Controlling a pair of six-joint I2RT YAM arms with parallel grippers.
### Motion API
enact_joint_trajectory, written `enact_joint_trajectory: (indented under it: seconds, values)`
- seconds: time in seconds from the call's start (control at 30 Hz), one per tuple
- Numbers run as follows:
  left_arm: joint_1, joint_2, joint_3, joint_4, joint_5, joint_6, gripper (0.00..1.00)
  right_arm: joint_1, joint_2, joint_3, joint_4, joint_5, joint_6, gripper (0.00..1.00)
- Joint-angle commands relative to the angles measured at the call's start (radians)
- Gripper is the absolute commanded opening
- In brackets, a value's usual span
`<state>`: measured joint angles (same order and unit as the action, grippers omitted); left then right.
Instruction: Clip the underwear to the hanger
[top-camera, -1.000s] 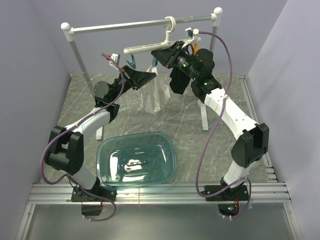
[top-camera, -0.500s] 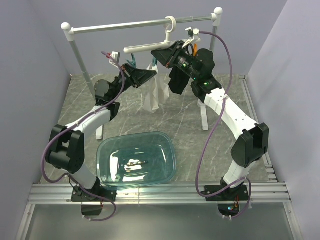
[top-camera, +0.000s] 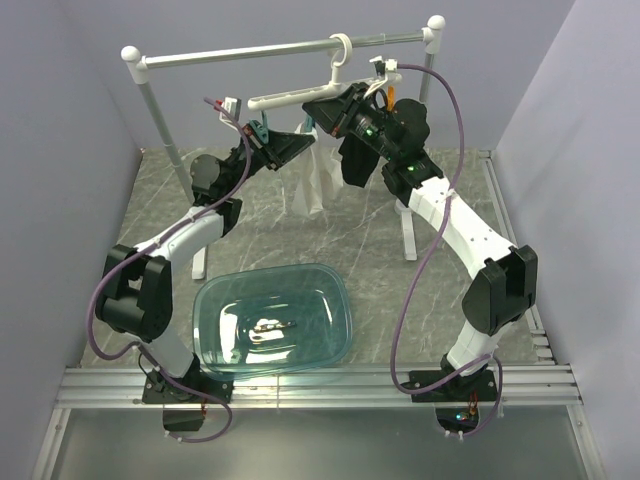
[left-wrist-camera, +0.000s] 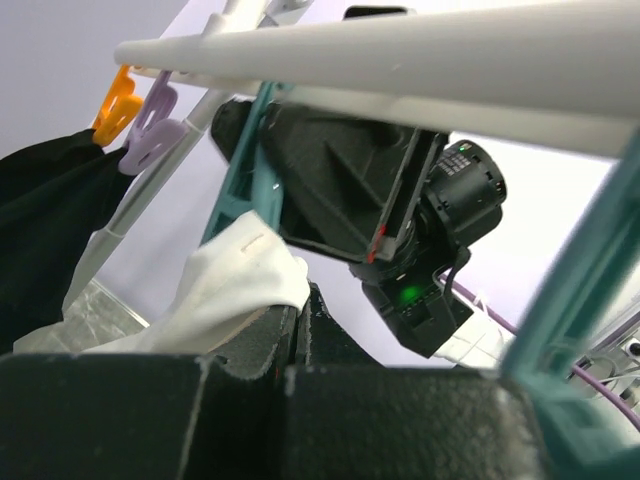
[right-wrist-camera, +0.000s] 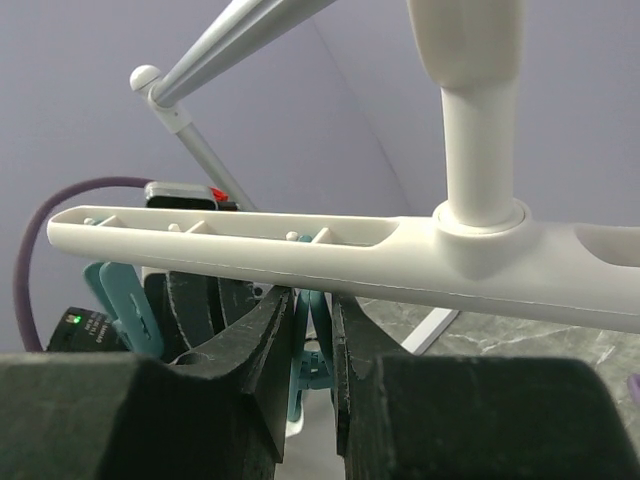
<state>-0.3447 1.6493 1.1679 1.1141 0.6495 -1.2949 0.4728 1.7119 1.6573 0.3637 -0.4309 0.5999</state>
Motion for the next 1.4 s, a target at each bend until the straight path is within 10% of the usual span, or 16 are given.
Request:
enact_joint_trajectory:
  seconds: [0.0, 0.17, 0.5, 0.8, 1.37]
  values:
    - [-0.004, 0.000, 0.049, 0.073, 0.004, -0.010, 0.00, -0.011, 0.000, -0.011, 0.058, 0.000, -0.029, 0.00]
    - [-0.004, -0.003, 0.049, 0.078, 0.007, -0.012, 0.00, -0.010, 0.005, -0.004, 0.058, -0.003, -0.035, 0.03]
    - [-0.002, 0.003, 0.038, 0.081, 0.010, -0.009, 0.00, -0.010, 0.002, 0.002, 0.064, -0.008, -0.028, 0.47]
    - [-0.002, 0.027, 0.055, 0.064, 0.012, -0.014, 0.01, -0.011, 0.000, 0.010, 0.064, -0.005, -0.020, 0.61]
    - [0.032, -0.057, -0.082, -0.111, -0.028, 0.147, 0.37, -0.016, -0.029, -0.010, 0.038, 0.007, -0.049, 0.69]
